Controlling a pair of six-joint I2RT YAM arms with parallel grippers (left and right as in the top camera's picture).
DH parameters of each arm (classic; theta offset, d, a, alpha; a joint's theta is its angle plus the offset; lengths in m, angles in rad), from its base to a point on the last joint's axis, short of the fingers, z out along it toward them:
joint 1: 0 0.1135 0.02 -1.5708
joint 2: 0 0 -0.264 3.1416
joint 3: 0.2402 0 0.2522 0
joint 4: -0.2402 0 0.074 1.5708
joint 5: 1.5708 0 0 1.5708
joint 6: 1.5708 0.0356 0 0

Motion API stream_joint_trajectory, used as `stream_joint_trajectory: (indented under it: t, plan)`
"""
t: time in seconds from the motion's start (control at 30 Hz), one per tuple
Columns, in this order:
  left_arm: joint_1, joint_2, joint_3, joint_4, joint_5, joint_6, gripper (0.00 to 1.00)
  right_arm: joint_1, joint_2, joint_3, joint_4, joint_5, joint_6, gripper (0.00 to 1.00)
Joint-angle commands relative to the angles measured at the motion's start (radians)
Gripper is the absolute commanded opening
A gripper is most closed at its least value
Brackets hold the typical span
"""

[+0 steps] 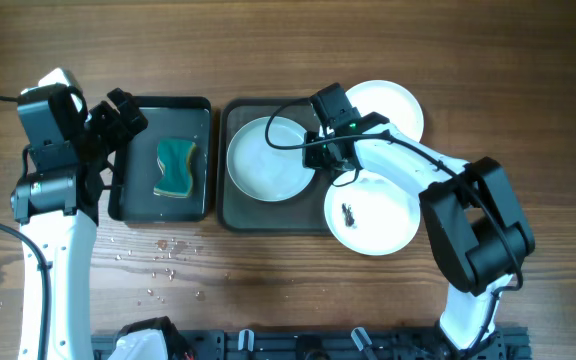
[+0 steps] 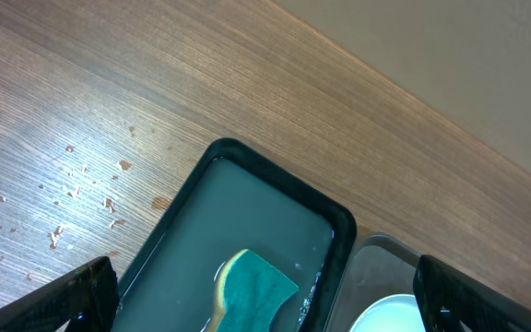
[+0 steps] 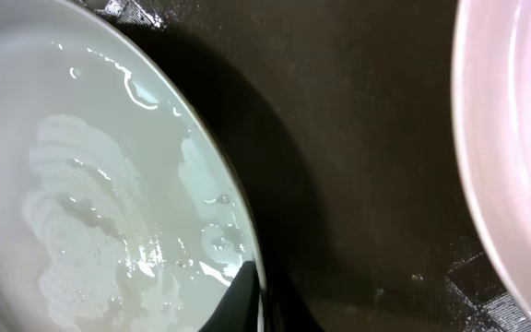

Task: Clean dirty plates on tray and stack at the side
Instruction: 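Lift the scrubbed white plate off the dark tray with the right gripper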

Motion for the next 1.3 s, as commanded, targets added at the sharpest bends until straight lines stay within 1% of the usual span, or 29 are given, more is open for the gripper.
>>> stream_joint_trajectory:
  t: [0.0,0.1,0.27,0.43,0.53,0.63,0.77,0.87,1.03,1.27]
  plan:
    - [0.004,-0.002,0.007,0.000,-0.010,-0.012,1.00,0.003,0.013,-0.008,0.002,0.014,0.011,0.04]
    - [0.004,-0.002,0.007,0.000,-0.010,-0.012,1.00,-0.003,0.003,0.001,-0.005,0.014,-0.001,0.04]
    - [0.004,-0.002,0.007,0.000,-0.010,-0.012,1.00,-0.034,-0.083,0.074,-0.097,0.014,-0.023,0.04]
    - [0.004,-0.002,0.007,-0.001,-0.010,-0.012,1.00,-0.036,-0.176,0.081,-0.100,0.010,-0.023,0.04]
    - [0.004,-0.002,0.007,0.000,-0.010,-0.012,1.00,-0.036,-0.211,0.081,-0.092,-0.032,-0.018,0.04]
    - [0.004,-0.002,0.007,0.000,-0.010,-0.012,1.00,-0.035,-0.218,0.086,-0.080,-0.059,-0.014,0.04]
    - [0.004,-0.002,0.007,0.000,-0.010,-0.012,1.00,-0.018,-0.217,0.113,-0.066,-0.048,-0.014,0.04]
    - [0.004,-0.002,0.007,0.000,-0.010,-0.012,1.00,0.014,-0.217,0.148,-0.027,0.025,-0.005,0.05]
    - [0.004,-0.002,0.007,0.000,-0.010,-0.012,1.00,0.100,-0.216,0.166,0.079,0.235,0.001,0.04]
    - [0.004,-0.002,0.007,0.000,-0.010,-0.012,1.00,0.214,-0.152,0.166,0.260,0.377,0.000,0.05]
